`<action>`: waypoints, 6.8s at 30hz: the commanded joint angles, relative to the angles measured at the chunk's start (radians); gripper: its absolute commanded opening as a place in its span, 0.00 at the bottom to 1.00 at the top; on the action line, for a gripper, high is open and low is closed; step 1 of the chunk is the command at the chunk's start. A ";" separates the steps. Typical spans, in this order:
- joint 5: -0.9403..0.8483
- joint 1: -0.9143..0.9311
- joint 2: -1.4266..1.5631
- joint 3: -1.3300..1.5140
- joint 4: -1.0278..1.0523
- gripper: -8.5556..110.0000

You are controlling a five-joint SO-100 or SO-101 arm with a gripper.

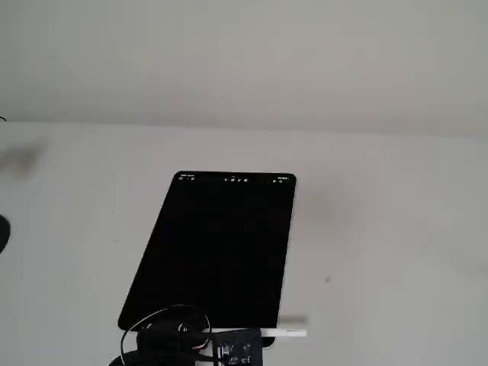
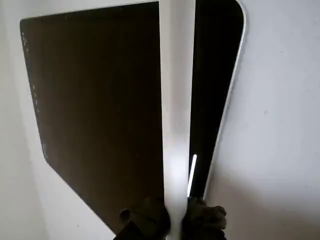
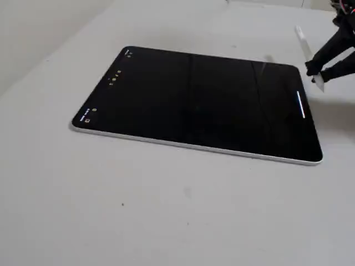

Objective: Draw a circular shape on the ipad using the apple pencil

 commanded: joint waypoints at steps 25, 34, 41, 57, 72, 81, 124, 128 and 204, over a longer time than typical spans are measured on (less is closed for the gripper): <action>0.006 -0.003 0.009 -0.006 -0.034 0.07; -0.250 -0.044 0.009 0.003 -0.147 0.07; -0.658 -0.078 0.009 -0.011 -0.359 0.07; -1.008 -0.193 -0.980 -0.103 -1.629 0.07; -1.221 -0.008 -2.249 -0.741 -2.404 0.07; -1.233 0.003 -2.301 -0.788 -2.404 0.07; -1.304 -0.078 -2.160 -0.491 -2.419 0.07; -1.339 -0.044 -2.203 -0.525 -2.445 0.07; 0.021 0.137 0.006 -0.626 0.081 0.07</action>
